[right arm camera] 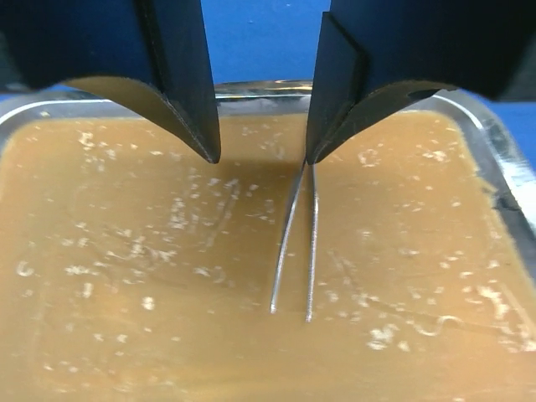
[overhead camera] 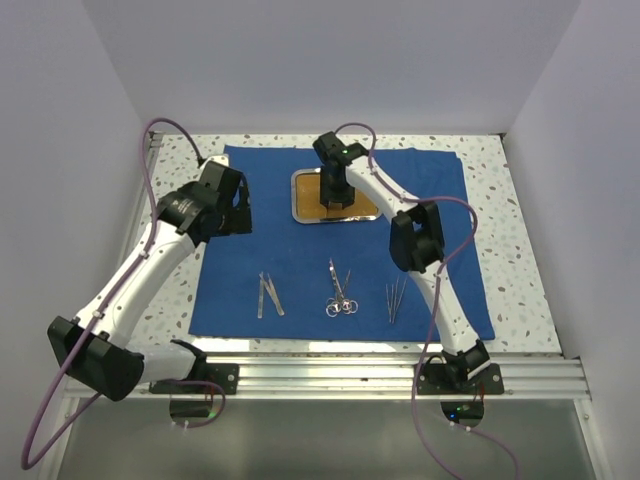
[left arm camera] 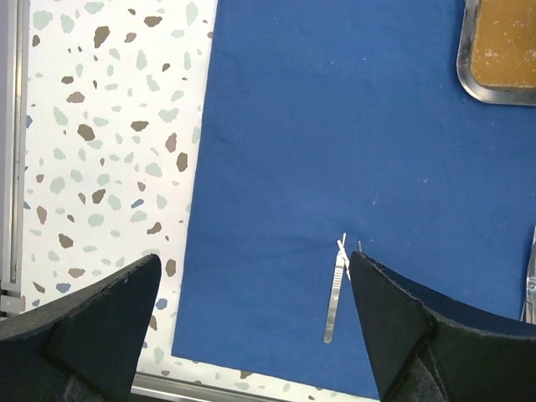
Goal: Open and lay out the surgical kit
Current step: Pick up the medical item from the container.
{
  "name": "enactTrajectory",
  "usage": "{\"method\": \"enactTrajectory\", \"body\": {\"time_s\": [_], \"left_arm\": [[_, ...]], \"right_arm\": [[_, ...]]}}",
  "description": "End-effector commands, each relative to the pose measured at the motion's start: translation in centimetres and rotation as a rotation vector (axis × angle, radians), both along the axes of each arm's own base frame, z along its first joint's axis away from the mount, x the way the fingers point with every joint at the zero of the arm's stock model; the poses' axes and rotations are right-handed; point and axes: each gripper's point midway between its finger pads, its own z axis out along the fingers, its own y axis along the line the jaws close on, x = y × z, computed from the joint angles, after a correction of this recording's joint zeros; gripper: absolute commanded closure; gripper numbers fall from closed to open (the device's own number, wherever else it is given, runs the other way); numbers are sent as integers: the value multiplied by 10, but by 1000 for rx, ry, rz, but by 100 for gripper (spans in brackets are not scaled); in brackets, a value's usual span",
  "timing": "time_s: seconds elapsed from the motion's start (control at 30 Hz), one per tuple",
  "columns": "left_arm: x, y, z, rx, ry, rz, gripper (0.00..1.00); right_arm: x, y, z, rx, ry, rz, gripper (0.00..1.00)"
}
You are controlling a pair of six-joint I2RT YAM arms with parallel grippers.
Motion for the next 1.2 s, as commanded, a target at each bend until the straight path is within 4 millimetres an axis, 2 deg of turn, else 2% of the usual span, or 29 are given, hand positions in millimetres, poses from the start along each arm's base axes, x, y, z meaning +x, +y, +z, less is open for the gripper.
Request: {"method": "enactTrajectory", "body": {"time_s": [0.0, 0.27, 0.43, 0.53, 0.57, 0.63, 0.73, 0.77, 0.83, 0.87, 0.93, 1.03, 1.13, 1.17], "left_arm": [[3, 7, 1, 22, -1, 27, 2], [6, 5, 1, 22, -3, 13, 2], [6, 8, 3, 32, -9, 8, 2], [4, 11, 7, 39, -16, 7, 2], [4, 11, 8, 40, -19, 8, 2], [2, 13, 10, 41, -24, 7, 2], [-1, 16, 12, 47, -24, 4, 2], [-2, 17, 12, 49, -24, 5, 2], [-4, 18, 11, 53, -24, 1, 2], [-5, 18, 11, 54, -24, 0, 1], [-6, 19, 10, 53, -25, -7, 1], [-6, 17, 11, 48, -32, -16, 1], [-5, 14, 12, 29, -38, -29, 1], [-5, 12, 12, 22, -41, -32, 1]], "right_arm": [[0, 17, -5, 46, -3, 22, 51], [4, 23, 7, 80, -28, 12, 46], [1, 23, -1, 73, -13, 1, 50], [-6, 20, -16, 26, 13, 2, 61], [-6, 20, -17, 15, 13, 2, 69], [-11, 14, -32, -31, 37, 0, 79], [-18, 9, -45, -67, 64, 3, 85], [-21, 7, -50, -78, 78, 3, 89], [-23, 3, -51, -98, 79, 3, 92], [-26, 2, -53, -108, 87, 6, 99], [-28, 2, -50, -113, 87, 7, 100], [-28, -1, -36, -118, 68, 3, 100], [-22, -4, 2, -112, 1, -2, 100], [-17, -7, 26, -97, -39, -11, 100]]}}
